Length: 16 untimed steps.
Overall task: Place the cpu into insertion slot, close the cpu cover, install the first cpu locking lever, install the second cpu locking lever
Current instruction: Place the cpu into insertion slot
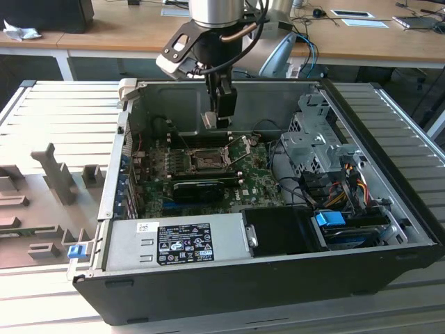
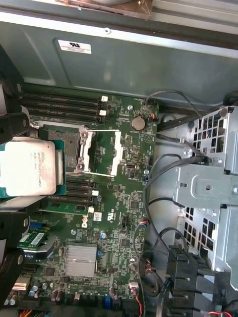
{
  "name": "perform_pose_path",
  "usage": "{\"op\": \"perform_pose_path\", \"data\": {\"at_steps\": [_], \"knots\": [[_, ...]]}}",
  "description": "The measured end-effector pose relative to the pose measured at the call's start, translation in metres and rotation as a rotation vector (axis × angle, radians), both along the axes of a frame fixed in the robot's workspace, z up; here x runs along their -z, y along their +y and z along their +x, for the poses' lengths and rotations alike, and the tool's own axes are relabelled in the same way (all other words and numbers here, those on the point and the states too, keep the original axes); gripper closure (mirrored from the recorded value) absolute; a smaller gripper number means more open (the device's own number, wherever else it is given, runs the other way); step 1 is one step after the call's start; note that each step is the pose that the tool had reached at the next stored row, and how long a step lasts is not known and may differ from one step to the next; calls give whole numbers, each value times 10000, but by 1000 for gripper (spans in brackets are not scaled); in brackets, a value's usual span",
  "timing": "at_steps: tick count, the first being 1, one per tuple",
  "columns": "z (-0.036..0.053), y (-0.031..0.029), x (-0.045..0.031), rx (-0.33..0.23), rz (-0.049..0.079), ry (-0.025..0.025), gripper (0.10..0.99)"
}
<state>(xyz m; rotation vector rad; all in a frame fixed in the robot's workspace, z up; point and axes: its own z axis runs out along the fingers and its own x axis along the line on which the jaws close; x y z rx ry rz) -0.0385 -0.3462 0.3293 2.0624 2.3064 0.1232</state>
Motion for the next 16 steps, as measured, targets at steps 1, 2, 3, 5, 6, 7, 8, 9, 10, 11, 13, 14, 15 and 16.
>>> {"op": "perform_pose_path", "data": {"at_steps": [1,2,3,5,6,7,8,9,10,11,13,14,15,16], "knots": [[0,0,2,24,0,0,557],[0,0,6,50,0,0,557],[0,0,8,71,0,0,557],[0,0,14,122,0,0,557],[0,0,20,166,0,0,557],[0,0,24,198,0,0,557],[0,0,28,227,0,0,557],[0,0,30,248,0,0,557],[0,0,35,290,0,0,557],[0,0,40,329,0,0,557],[-3,0,61,460,1,0,557],[-5,0,75,501,1,1,557],[-7,0,95,533,0,1,557],[-11,0,117,549,0,0,557]]}}
